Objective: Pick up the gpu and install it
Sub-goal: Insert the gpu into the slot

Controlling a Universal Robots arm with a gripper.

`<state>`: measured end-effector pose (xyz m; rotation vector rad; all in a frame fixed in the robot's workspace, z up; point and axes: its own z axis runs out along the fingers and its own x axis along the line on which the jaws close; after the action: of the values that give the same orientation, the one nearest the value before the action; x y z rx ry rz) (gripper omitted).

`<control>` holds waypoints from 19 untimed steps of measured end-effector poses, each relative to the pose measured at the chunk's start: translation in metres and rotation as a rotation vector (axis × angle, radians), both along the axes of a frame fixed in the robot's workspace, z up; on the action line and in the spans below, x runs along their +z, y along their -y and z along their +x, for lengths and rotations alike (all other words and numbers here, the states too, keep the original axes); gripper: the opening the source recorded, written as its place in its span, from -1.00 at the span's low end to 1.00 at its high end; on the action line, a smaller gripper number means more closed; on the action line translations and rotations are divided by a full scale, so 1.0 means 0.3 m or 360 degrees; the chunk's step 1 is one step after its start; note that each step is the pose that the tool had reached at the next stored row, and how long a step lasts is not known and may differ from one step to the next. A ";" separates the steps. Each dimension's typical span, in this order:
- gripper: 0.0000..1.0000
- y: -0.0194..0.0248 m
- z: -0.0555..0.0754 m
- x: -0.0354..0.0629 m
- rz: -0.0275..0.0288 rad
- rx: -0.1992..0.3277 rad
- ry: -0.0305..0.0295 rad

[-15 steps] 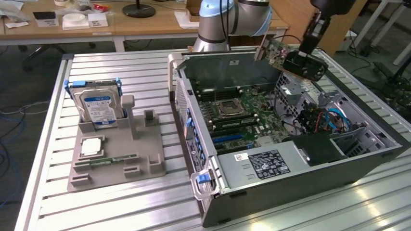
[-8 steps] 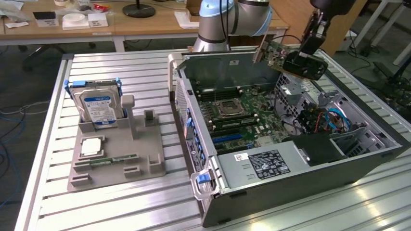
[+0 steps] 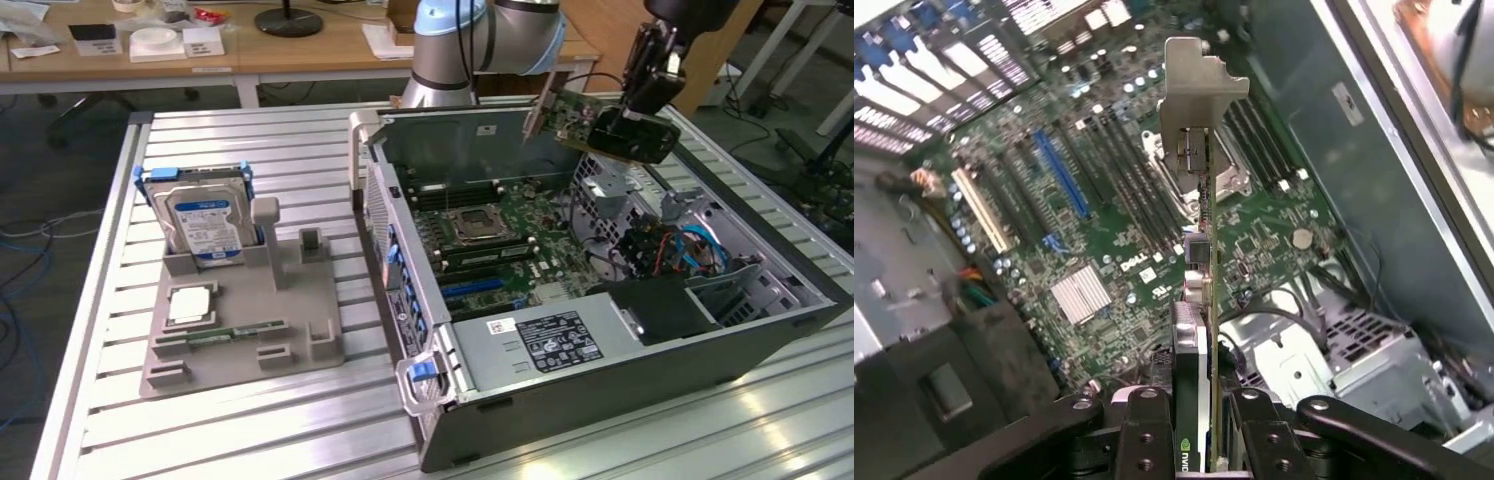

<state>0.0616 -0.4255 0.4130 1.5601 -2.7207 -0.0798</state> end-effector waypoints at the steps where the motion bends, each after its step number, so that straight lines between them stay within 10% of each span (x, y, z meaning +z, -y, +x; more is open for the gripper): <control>1: -0.47 0.000 0.000 0.000 -0.00002 0.0026 0.00000; 19: -0.47 0.000 0.000 -0.003 -0.00001 0.0478 0.00001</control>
<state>0.0617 -0.4255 0.4122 1.9446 -2.4511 -0.0776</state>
